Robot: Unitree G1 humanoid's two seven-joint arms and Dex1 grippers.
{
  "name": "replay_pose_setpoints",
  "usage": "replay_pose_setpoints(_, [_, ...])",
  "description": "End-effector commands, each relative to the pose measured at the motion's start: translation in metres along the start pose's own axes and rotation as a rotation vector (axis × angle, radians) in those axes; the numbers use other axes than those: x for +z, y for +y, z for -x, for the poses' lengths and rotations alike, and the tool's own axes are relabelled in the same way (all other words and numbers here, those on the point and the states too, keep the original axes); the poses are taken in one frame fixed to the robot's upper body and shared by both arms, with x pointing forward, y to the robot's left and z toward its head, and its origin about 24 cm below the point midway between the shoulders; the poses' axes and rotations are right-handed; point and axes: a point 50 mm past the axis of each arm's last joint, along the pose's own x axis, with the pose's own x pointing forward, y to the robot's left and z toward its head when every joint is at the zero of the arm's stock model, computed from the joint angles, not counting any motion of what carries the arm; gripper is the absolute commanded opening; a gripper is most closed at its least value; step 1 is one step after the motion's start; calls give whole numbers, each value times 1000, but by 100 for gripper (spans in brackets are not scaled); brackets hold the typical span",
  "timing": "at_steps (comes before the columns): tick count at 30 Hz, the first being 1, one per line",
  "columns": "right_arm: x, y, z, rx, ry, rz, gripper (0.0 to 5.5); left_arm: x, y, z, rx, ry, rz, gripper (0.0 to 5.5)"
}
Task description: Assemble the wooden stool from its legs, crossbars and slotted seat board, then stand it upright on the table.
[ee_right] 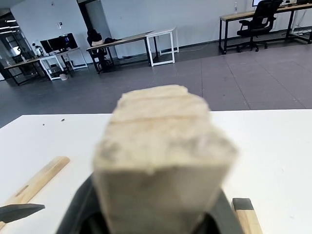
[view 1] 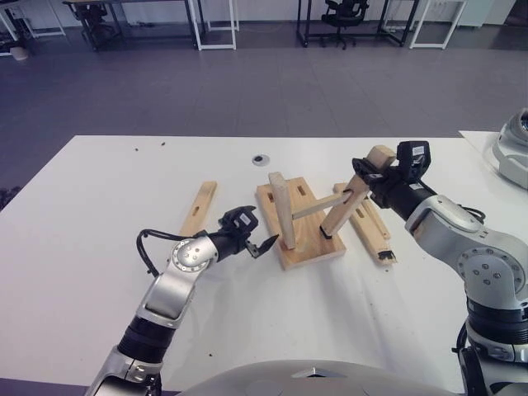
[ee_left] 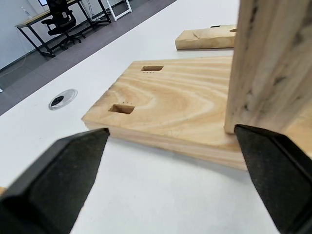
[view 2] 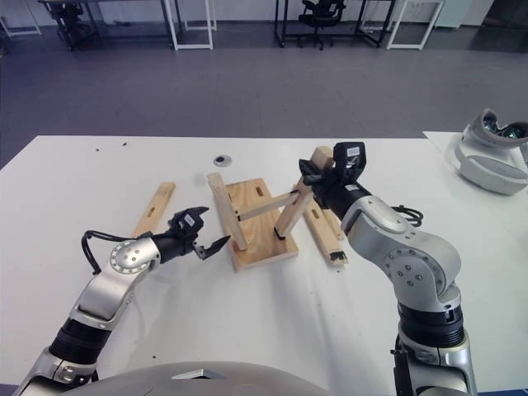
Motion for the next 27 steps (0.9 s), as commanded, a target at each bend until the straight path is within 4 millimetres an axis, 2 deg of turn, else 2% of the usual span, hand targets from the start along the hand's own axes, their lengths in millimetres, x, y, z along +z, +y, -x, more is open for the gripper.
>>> replay_pose_setpoints(1, [-55,-6,6,-28,332,124,166,18,-5,-9,8,-62,34,474])
replay_pose_setpoints(4, [-63,-5,4,-6,344,87,215,21,-6,-15,19,-69,48,474])
replay_pose_setpoints(9, [-56,12,-4,130,270,81,302,26,-8,-20,34,-85,67,474])
replay_pose_setpoints(12, [-53,20,-4,206,236,89,373,31,-10,-23,51,-111,86,474])
replay_pose_setpoints(15, [-58,29,-2,281,263,95,440,45,-10,-27,79,-172,102,474])
replay_pose_setpoints(18, [-61,32,-1,310,279,103,504,49,-7,-26,102,-189,108,474])
replay_pose_setpoints(20, [-58,26,0,294,247,108,510,41,2,-15,138,-159,97,474])
replay_pose_setpoints(23, [-53,1,9,240,194,202,510,23,27,10,217,-86,69,474])
replay_pose_setpoints(27, [-49,-22,31,325,113,317,510,16,51,37,279,-50,35,474])
